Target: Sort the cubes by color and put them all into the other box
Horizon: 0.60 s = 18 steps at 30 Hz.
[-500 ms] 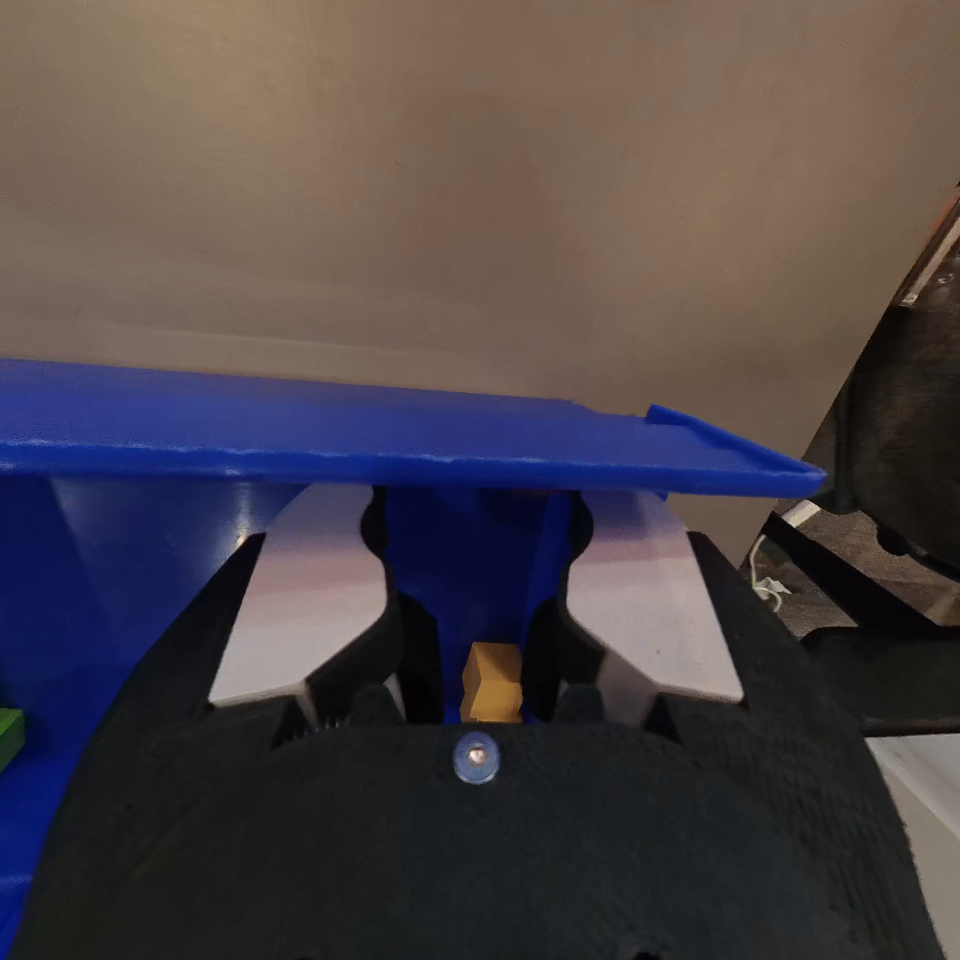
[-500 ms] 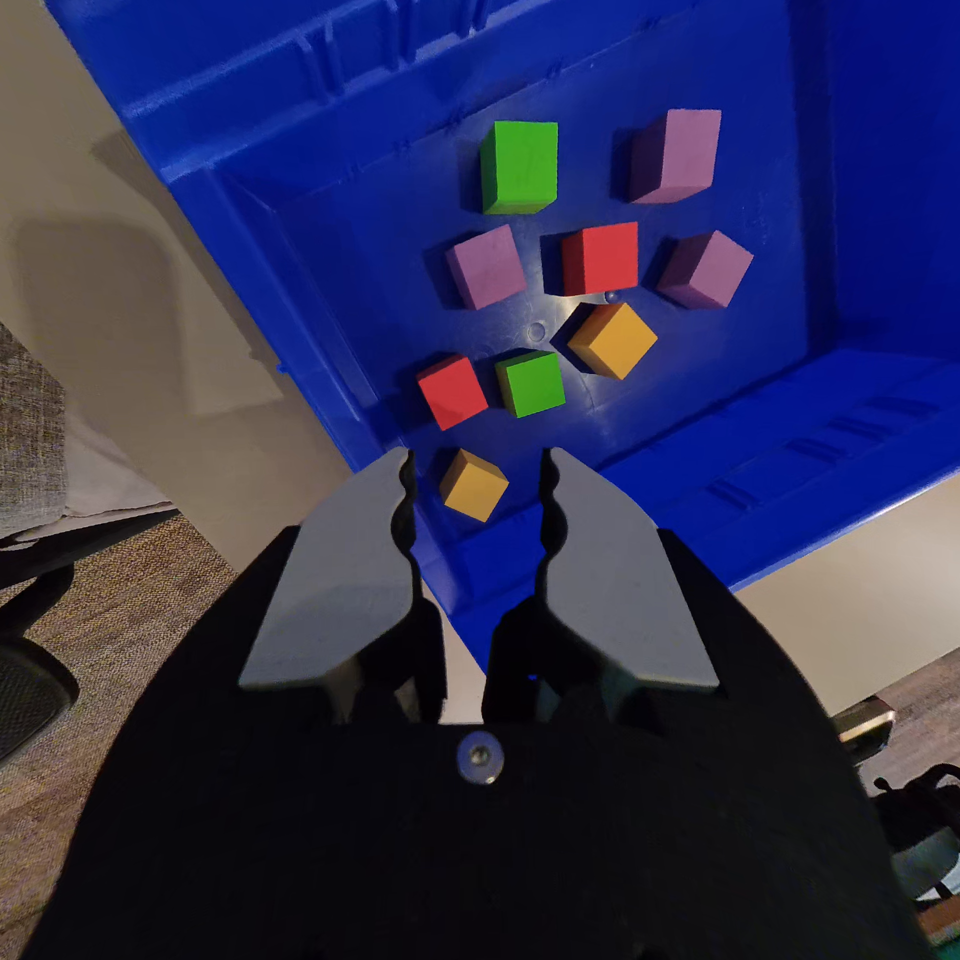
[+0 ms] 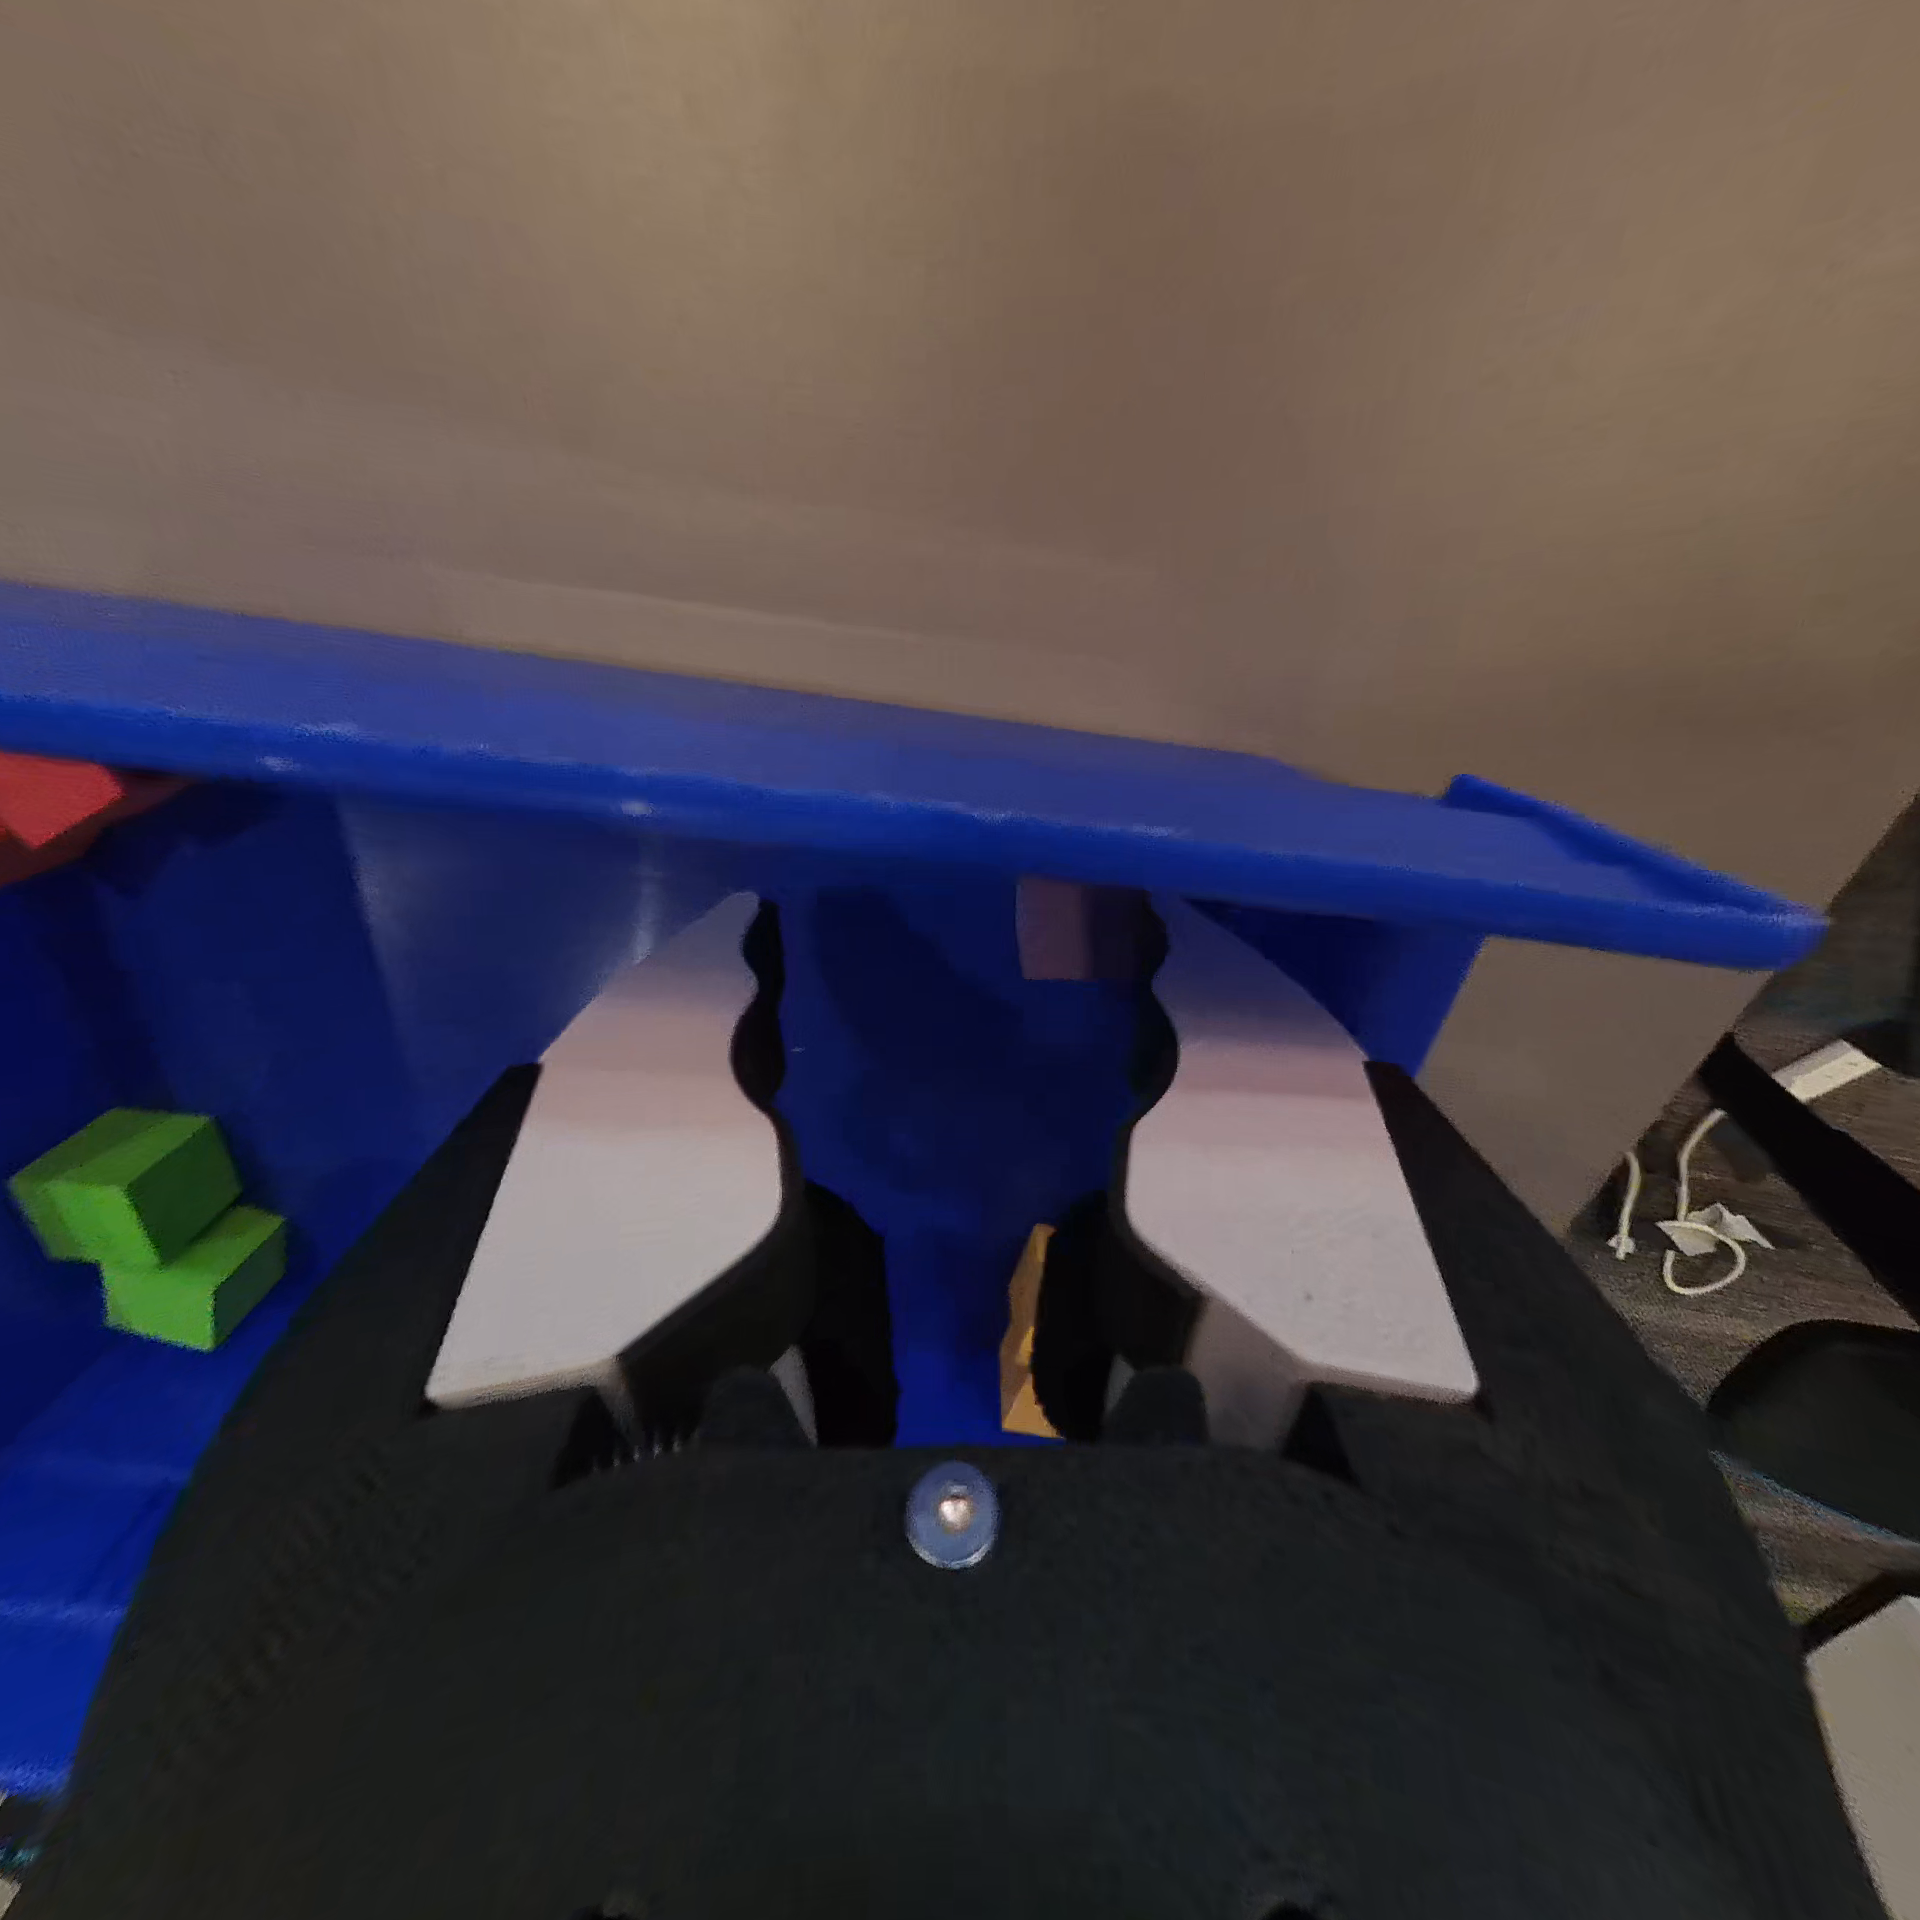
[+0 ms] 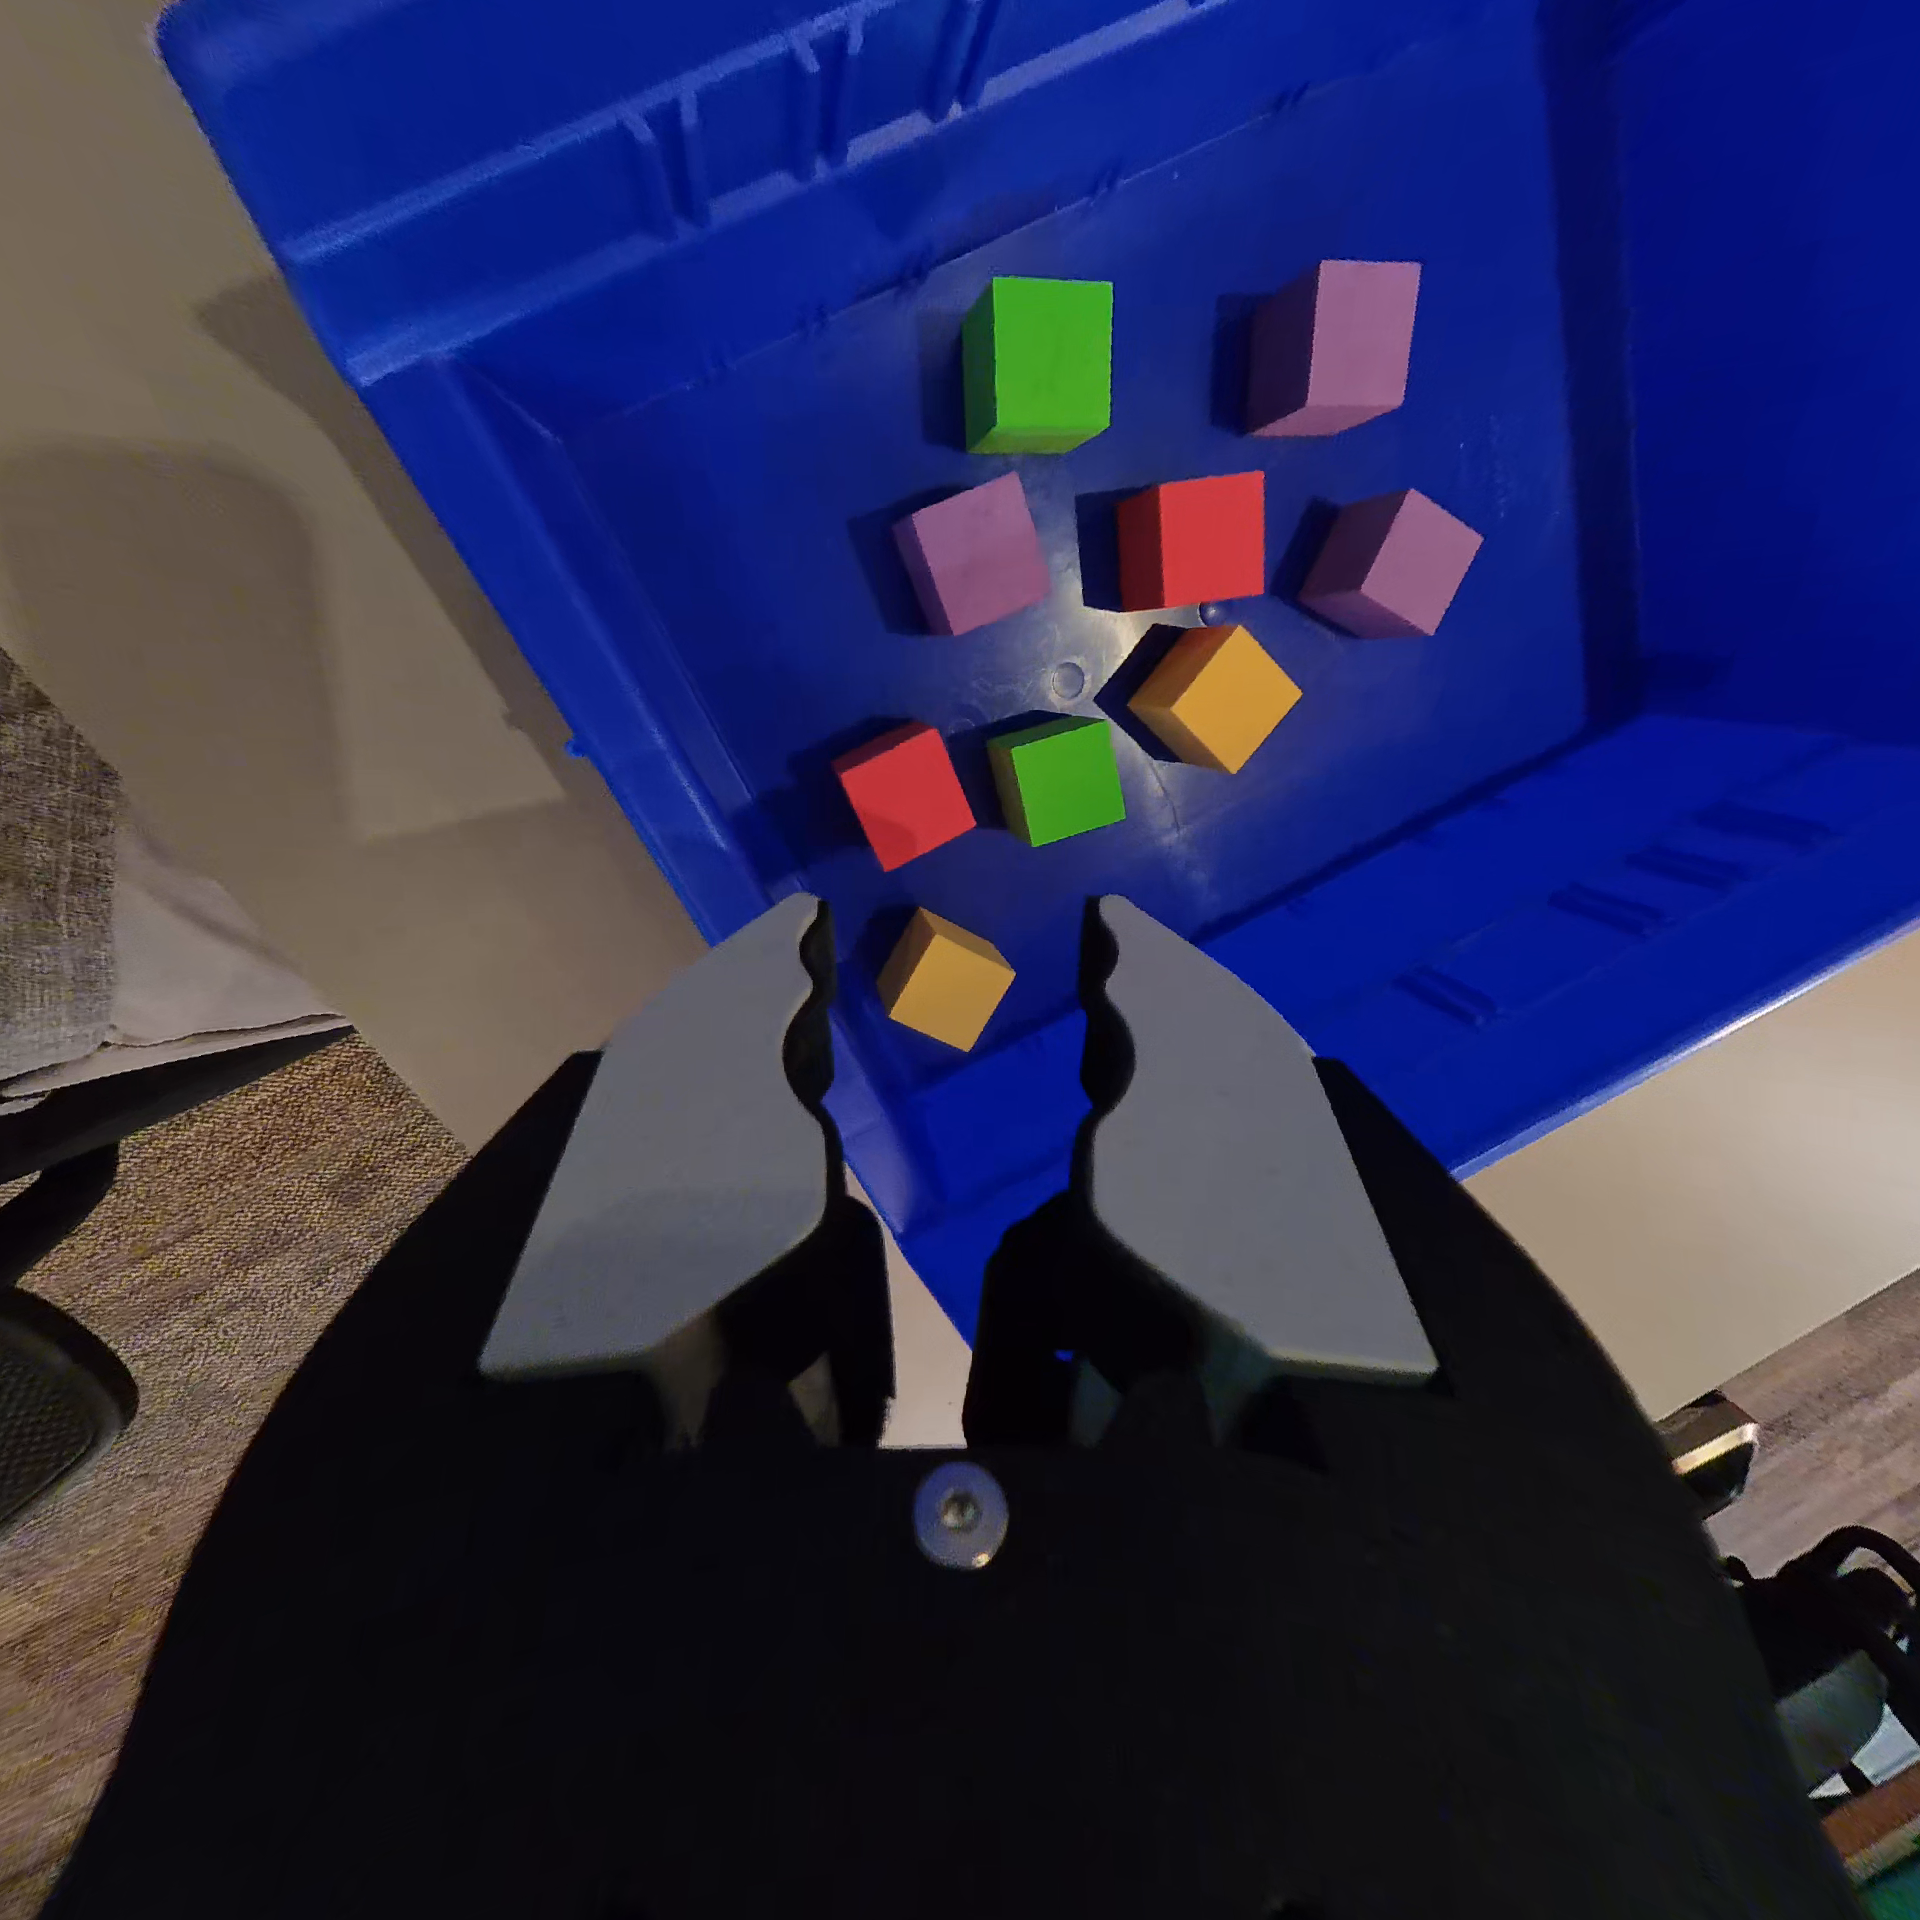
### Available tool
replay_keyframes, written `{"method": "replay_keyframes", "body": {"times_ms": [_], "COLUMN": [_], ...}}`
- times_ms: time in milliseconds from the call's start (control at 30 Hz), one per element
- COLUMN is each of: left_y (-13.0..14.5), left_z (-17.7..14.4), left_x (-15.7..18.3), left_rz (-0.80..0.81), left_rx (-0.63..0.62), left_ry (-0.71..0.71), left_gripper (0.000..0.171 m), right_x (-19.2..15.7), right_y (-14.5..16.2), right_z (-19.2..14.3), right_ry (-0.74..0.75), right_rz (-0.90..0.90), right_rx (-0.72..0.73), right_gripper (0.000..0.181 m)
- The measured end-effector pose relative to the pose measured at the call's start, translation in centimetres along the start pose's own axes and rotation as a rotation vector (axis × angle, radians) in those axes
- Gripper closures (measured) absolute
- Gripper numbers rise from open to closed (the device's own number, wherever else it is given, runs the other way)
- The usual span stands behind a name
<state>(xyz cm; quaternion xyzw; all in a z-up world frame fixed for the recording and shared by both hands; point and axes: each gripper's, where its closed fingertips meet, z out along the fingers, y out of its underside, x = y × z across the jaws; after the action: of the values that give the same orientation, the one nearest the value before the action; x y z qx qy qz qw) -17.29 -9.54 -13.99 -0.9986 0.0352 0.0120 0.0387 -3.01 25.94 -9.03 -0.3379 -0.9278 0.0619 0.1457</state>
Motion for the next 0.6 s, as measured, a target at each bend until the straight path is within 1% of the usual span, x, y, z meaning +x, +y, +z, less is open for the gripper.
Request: {"method": "replay_keyframes", "body": {"times_ms": [167, 367, 433, 567, 600], "left_y": [0.7, 0.4, 0.6, 1.9, 1.9], "left_z": [-0.2, -0.9, -0.4, 1.9, 2.2], "left_x": [-1.4, 0.2, 0.8, 0.7, 0.5], "left_rz": [-0.026, -0.034, -0.026, -0.011, -0.006], "left_rx": [-0.017, 0.041, 0.031, -0.061, -0.065], "left_ry": [-0.034, 0.053, 0.076, 0.048, 0.03], "left_gripper": [0.107, 0.107, 0.106, 0.105, 0.114], "right_x": [-0.3, -0.3, -0.4, -0.7, -0.7], "right_y": [0.1, 0.6, 0.5, 0.1, 0.0], "right_z": [-0.1, -0.1, 0.1, 0.3, 0.4], "right_ry": [-0.001, -0.003, -0.004, -0.006, -0.006], "right_rz": [0.001, 0.008, 0.006, -0.006, -0.009], "right_rx": [0.002, -0.002, -0.003, 0.0, -0.001], "right_gripper": [0.136, 0.136, 0.136, 0.136, 0.136]}}
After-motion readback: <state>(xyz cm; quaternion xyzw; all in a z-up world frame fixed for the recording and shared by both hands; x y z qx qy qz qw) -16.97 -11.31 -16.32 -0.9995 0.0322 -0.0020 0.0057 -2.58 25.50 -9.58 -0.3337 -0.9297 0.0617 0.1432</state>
